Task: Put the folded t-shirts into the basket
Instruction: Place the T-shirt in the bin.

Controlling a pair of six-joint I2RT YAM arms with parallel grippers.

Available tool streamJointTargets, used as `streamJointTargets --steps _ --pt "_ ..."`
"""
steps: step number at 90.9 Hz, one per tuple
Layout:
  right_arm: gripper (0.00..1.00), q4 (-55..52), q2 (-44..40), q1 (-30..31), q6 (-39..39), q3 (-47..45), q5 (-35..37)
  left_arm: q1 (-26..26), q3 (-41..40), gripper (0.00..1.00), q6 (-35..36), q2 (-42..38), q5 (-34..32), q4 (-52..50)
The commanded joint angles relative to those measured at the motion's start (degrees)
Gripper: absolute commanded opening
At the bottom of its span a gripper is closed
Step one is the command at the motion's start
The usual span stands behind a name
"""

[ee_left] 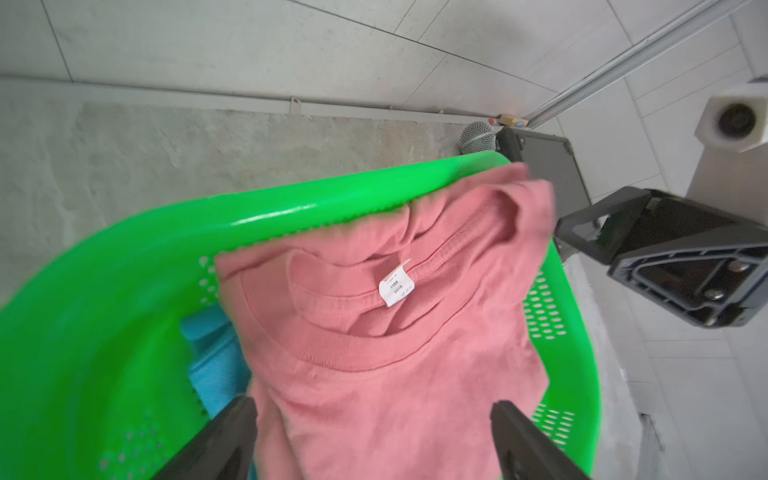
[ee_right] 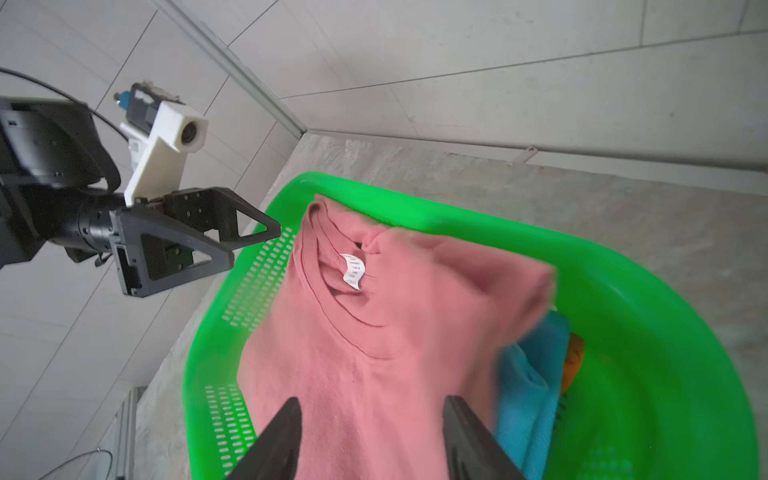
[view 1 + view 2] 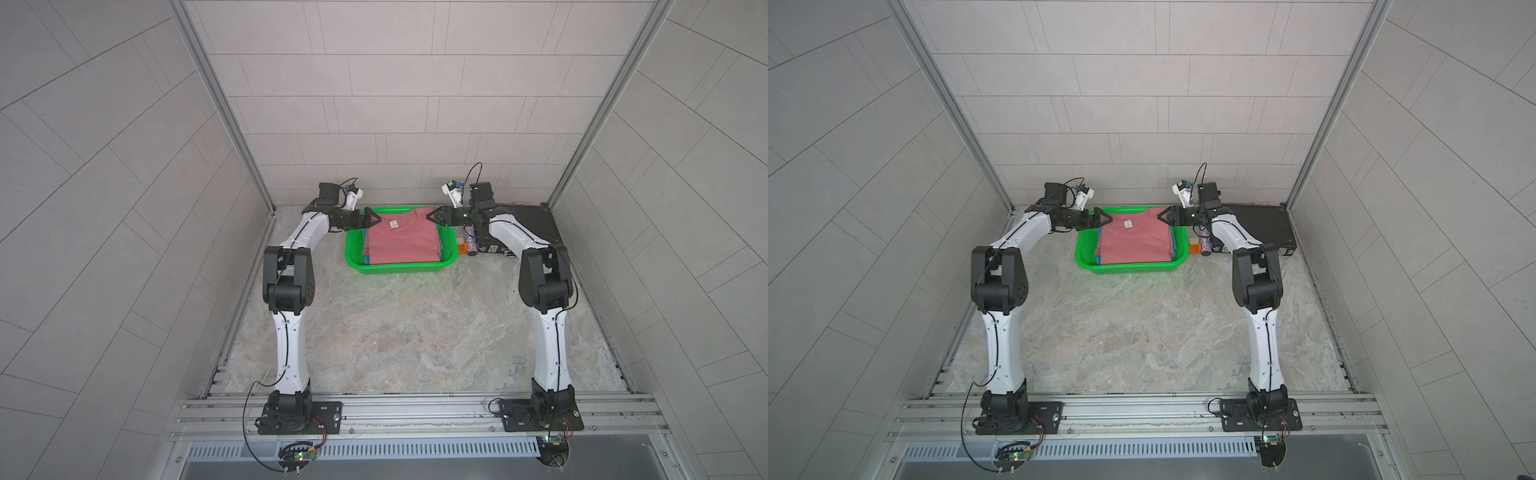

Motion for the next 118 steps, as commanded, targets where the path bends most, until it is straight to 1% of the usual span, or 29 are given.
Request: streamJointTargets --steps 1,2,3,5,13,29,36,41,45,50,56,58,63,68,73,78,84,90,97,101,110,114,118 --pt "0.92 1.0 -2.3 -0.2 1.0 1.6 5.1 1.0 2.8 1.0 1.2 -1.4 -2.2 -1.7" --pt "0.96 0.9 -2.6 -0.2 0.8 1.6 5.5 1.1 2.9 1.0 1.3 -1.5 -2.4 -1.8" --pt "0.98 0.6 -2.8 -0.3 0.6 1.6 5.9 1.1 2.9 1.0 1.4 -1.9 -2.7 -1.8" --pt "0.99 0.3 -3.5 -0.3 0.2 1.4 6.6 1.3 2.9 1.0 1.6 -2.4 -3.2 -1.9" --pt "1.0 -0.8 -7.4 -0.2 -1.5 -0.3 9.7 1.7 2.7 1.0 2.9 -5.3 -5.2 -2.6" --pt "1.0 -3.1 -17.0 0.9 -5.2 -5.2 12.6 2.3 -0.5 1.0 6.8 -13.1 -9.2 -4.4" --pt "1.0 -6.6 -20.6 2.3 -7.7 -6.4 14.0 2.3 -3.8 1.0 8.1 -17.6 -10.3 -5.4" --pt "1.0 -9.0 -23.4 3.9 -9.7 -8.0 16.2 2.3 -6.9 1.0 8.8 -21.2 -10.4 -5.6" --pt "1.0 -9.7 -25.8 5.3 -10.9 -10.4 18.9 2.4 -10.4 1.0 9.5 -24.2 -10.8 -5.5" --pt "1.0 -9.1 -29.9 7.4 -11.7 -14.5 24.3 2.4 -14.9 1.0 10.4 -29.0 -11.9 -4.8" --pt "1.0 -7.0 -35.4 9.4 -10.0 -19.6 32.7 2.4 -20.5 1.0 10.8 -34.6 -16.4 -3.6" --pt "1.0 -6.4 -37.4 9.6 -8.2 -21.7 34.8 2.4 -23.1 1.0 10.0 -36.4 -20.2 -2.8" --pt "1.0 -5.5 -42.7 9.5 -0.8 -26.7 40.9 2.4 -28.4 1.0 6.5 -41.1 -29.6 -0.9" --pt "1.0 -4.8 -48.2 9.2 4.4 -32.2 44.2 2.7 -33.2 1.0 5.0 -44.7 -36.1 1.3" --pt "1.0 -2.7 -53.7 9.0 4.7 -38.6 45.7 3.2 -38.1 1.0 6.2 -47.4 -38.3 3.0" --pt "1.0 -0.1 -59.7 9.0 2.0 -45.5 47.6 3.9 -42.9 1.0 5.3 -49.8 -40.0 4.8" --pt "1.0 3.1 -66.7 9.0 -3.1 -54.0 50.3 5.3 -49.3 1.0 2.2 -53.5 -40.4 8.8" --pt "1.0 6.0 -72.1 8.9 -6.7 -61.4 54.4 6.2 -58.7 1.0 1.6 -57.5 -36.1 13.9" --pt "1.0 9.4 -77.3 8.7 -10.4 -69.2 58.8 6.4 -67.5 1.0 1.2 -59.4 -33.4 22.0" --pt "1.0 12.7 -79.4 8.4 -12.5 -73.3 61.2 6.3 -71.4 1.0 0.8 -59.6 -33.8 26.3" --pt "1.0 21.0 -81.1 6.1 -14.2 -82.8 64.8 6.4 -77.8 1.0 2.5 -59.1 -37.2 37.8" --pt "1.0 25.2 -80.4 4.7 -14.4 -85.8 64.9 6.5 -79.4 1.0 2.4 -58.3 -35.9 41.1" --pt "1.0 30.0 -78.7 3.5 -14.1 -88.4 64.9 6.5 -81.3 1.0 1.4 -57.4 -33.0 44.1"
